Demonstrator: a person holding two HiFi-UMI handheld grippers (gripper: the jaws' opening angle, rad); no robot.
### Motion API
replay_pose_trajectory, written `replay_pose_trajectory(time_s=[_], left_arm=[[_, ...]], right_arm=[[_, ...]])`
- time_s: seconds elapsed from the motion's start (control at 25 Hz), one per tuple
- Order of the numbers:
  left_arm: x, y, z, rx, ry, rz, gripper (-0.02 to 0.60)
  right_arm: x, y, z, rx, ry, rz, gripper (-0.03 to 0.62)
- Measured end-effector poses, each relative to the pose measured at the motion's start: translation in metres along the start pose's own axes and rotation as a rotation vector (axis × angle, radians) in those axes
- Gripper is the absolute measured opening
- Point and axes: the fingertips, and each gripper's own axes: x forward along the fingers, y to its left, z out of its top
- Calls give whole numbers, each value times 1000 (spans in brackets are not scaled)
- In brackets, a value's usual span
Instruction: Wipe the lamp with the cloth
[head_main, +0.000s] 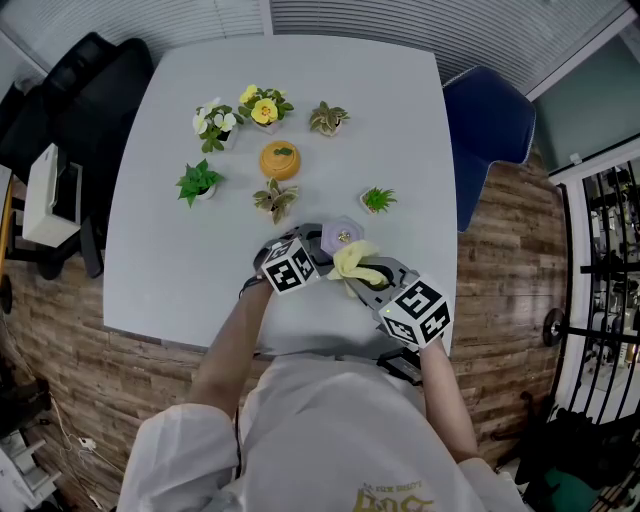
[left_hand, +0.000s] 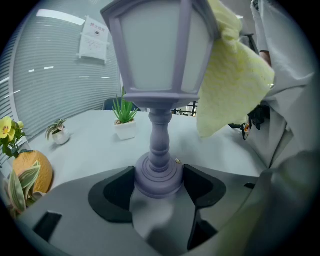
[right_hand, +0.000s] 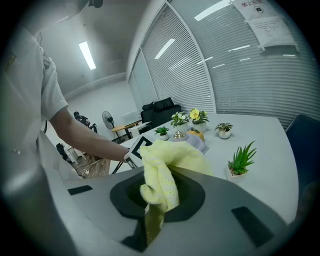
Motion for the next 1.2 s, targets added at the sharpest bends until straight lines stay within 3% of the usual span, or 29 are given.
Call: replay_pose_trajectory(time_s=[0.44,1.2], left_arm=[[0,0,0,-2,1,-2,302],[1,0,1,-8,2,-4,302]], right_arm=[[9,-8,-11,-22,34,-26,31],[20,-23,-17,22,25,13,31]])
